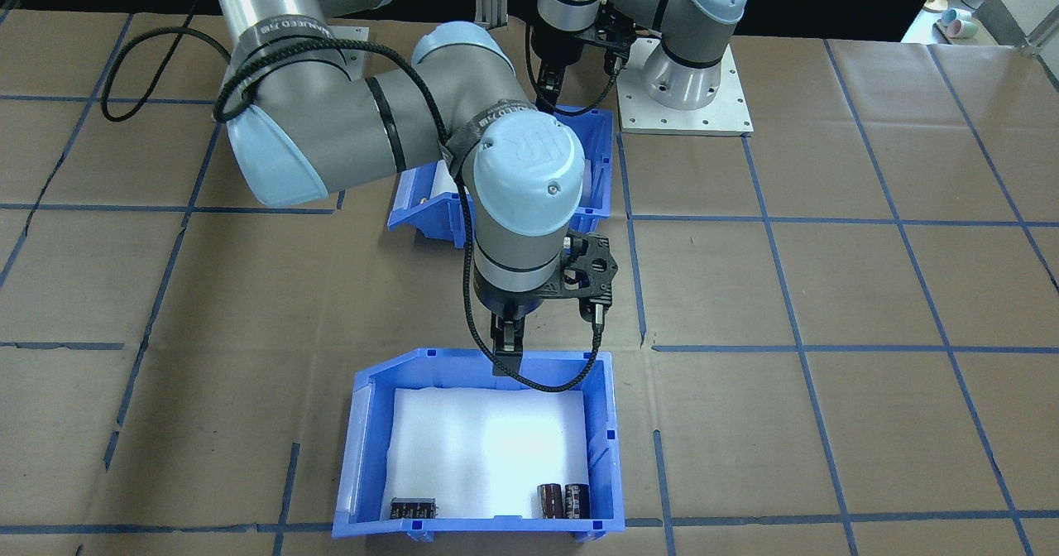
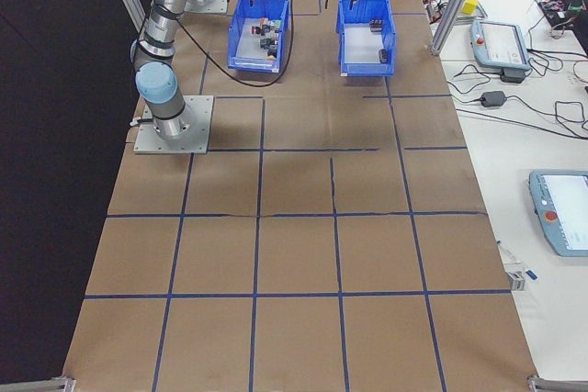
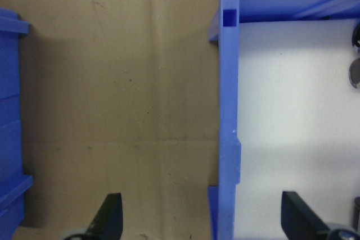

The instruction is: Place button box in front

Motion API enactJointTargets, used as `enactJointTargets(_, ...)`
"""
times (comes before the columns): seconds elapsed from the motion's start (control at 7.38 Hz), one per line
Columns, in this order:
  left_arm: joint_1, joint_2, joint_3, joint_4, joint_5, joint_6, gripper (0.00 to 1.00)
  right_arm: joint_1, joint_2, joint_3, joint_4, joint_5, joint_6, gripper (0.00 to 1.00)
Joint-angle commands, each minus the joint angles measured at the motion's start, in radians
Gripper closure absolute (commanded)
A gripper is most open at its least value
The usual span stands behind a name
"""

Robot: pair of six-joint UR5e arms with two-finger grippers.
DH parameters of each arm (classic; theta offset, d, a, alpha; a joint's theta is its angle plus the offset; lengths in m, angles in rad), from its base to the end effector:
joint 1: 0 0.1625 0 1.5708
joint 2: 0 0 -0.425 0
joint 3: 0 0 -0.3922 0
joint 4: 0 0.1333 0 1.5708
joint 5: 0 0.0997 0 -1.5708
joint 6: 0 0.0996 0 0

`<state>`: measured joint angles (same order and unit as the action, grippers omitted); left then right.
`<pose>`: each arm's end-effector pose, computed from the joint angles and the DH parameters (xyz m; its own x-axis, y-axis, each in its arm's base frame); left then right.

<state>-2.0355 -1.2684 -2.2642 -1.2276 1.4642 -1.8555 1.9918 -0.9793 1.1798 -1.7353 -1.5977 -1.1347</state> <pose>-0.2769 -0.2313 0.3151 -0.1793 -0.9809 -0.0757 -0.9810 0.1725 0.0886 0.4124 -0.6014 0.3341 -0.0150 -0.9997 -0.0213 -0.9991 0.0142 0.0396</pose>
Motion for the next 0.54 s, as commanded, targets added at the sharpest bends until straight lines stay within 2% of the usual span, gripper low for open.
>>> enactJointTargets(0.0,-0.021,0.010,-0.050,0.054,-0.005,-0.043,0.01,0.010,0.075,0.011,-0.073,-0.004,-0.010,0.00)
enactJointTargets(0.27,-0.046,0.001,-0.089,0.112,-0.005,-0.059,0.01,0.009,0.100,0.014,-0.075,-0.007,-0.005,0.01)
enactJointTargets(0.41,-0.046,-0.012,-0.097,0.132,-0.005,-0.057,0.01,0.007,0.102,0.014,-0.075,-0.005,-0.007,0.12)
